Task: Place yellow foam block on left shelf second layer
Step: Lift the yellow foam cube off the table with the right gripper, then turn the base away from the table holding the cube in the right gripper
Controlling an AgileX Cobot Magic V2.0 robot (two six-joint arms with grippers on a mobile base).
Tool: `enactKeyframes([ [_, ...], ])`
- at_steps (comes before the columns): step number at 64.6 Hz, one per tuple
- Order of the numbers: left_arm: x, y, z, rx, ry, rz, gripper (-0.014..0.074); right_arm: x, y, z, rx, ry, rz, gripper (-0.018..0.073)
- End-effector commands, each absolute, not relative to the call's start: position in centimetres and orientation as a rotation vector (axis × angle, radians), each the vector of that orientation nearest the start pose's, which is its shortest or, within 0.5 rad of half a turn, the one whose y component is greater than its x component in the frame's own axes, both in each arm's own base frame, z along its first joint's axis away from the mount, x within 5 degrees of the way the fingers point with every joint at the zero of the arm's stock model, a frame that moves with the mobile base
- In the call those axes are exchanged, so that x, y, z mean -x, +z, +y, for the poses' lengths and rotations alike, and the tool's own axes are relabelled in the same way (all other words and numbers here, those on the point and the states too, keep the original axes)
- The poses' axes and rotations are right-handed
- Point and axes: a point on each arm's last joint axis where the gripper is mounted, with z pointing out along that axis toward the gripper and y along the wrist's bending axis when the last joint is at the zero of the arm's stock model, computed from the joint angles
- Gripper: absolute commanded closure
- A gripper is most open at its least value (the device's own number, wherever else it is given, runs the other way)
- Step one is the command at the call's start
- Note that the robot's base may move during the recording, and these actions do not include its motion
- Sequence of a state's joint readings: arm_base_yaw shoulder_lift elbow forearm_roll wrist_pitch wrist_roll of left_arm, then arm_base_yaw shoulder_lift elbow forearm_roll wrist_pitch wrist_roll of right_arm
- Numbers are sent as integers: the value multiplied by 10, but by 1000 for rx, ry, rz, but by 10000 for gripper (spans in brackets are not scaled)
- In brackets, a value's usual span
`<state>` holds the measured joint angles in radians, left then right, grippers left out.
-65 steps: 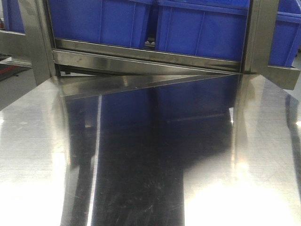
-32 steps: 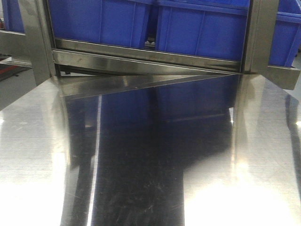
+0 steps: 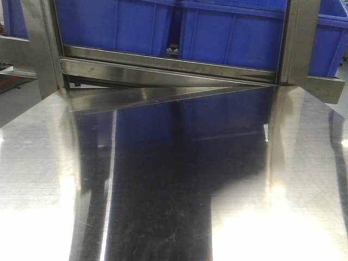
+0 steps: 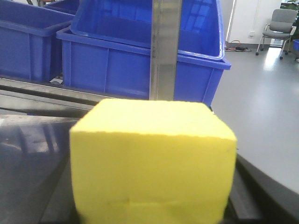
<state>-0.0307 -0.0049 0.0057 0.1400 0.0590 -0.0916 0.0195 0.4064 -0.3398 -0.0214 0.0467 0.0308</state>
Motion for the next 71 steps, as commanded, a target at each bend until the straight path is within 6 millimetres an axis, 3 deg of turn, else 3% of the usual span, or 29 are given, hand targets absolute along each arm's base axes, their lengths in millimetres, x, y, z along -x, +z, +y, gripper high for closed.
enactKeyframes([
  [1, -55, 206, -2, -51, 5, 1466, 460, -96, 313, 1, 19, 3, 1476, 117],
  [71, -55, 206, -2, -51, 5, 1466, 460, -96, 313, 1, 19, 3, 1476, 117],
])
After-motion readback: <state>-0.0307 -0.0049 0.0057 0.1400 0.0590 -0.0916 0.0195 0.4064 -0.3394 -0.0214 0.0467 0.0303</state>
